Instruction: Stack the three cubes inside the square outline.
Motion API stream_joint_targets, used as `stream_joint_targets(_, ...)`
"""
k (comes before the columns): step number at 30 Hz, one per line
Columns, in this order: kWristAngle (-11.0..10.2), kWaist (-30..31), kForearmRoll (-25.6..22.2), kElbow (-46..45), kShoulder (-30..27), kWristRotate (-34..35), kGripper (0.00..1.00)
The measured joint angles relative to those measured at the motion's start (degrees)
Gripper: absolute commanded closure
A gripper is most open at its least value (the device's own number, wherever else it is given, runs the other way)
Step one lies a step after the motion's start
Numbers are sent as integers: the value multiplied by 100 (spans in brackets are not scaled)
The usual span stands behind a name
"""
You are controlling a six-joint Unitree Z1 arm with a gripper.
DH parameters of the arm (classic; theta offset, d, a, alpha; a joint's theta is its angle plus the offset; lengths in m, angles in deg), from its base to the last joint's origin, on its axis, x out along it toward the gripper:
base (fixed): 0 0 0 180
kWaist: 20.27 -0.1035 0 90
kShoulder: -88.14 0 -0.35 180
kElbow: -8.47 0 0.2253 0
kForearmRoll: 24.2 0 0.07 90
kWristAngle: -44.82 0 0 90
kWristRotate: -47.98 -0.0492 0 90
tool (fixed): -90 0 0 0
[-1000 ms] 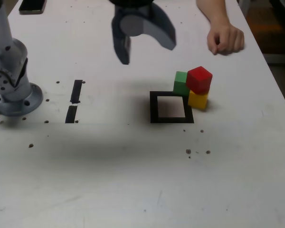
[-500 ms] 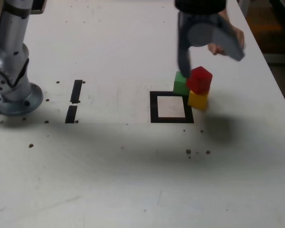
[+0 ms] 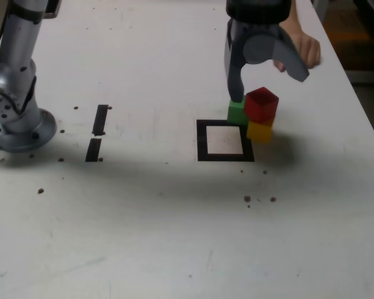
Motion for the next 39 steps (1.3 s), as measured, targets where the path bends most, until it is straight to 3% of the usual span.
stream_joint_targets(8,20,-52,100,12,299,0,5)
stream_joint_targets(14,19,-58,487,-89,393,21,13)
stream_joint_targets(19,-36,-75,535,-219,440,59,31)
stream_joint_targets(26,-344,-89,570,-306,441,256,85)
stream_joint_targets(28,-411,-89,614,-318,423,260,93)
stream_joint_targets(32,-457,-89,652,-369,362,263,100)
stream_joint_targets(39,-497,-89,645,-468,265,263,100)
